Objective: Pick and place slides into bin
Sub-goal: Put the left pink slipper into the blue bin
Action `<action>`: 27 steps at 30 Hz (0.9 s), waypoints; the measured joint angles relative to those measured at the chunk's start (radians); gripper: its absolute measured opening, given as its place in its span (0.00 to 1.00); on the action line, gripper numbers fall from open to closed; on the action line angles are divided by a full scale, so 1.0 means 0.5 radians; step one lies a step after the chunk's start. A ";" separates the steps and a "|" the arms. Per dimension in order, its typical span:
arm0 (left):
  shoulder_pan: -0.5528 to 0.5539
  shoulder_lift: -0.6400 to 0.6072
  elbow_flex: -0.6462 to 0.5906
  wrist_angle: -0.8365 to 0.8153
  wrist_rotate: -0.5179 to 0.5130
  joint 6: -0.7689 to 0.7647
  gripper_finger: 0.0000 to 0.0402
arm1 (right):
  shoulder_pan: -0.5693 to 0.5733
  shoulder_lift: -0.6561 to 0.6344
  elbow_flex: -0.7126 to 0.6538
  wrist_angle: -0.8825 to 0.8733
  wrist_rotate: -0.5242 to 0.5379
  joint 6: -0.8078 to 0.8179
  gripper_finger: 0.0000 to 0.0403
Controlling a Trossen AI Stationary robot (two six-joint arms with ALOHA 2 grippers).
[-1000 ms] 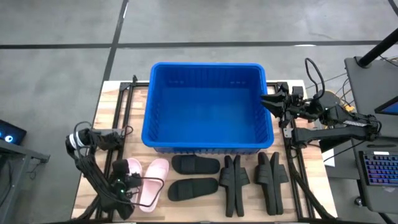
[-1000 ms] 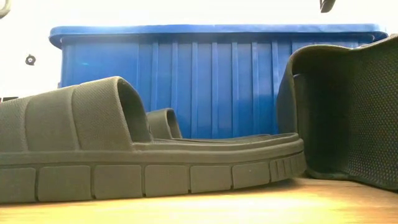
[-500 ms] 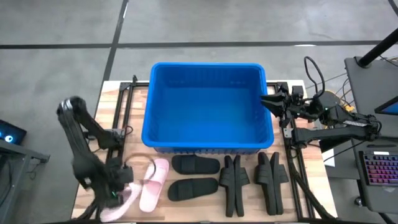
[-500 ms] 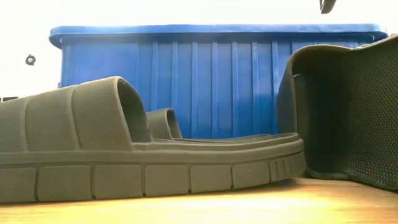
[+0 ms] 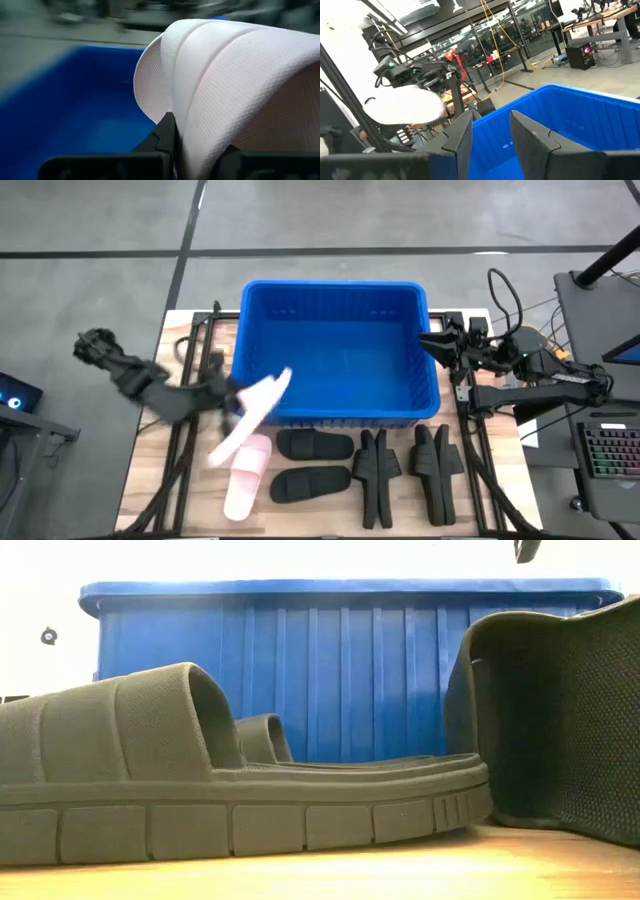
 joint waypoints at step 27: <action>1.718 1.236 -0.139 0.034 -0.042 1.052 0.00 | 0.000 0.000 0.000 0.001 -0.005 0.020 0.29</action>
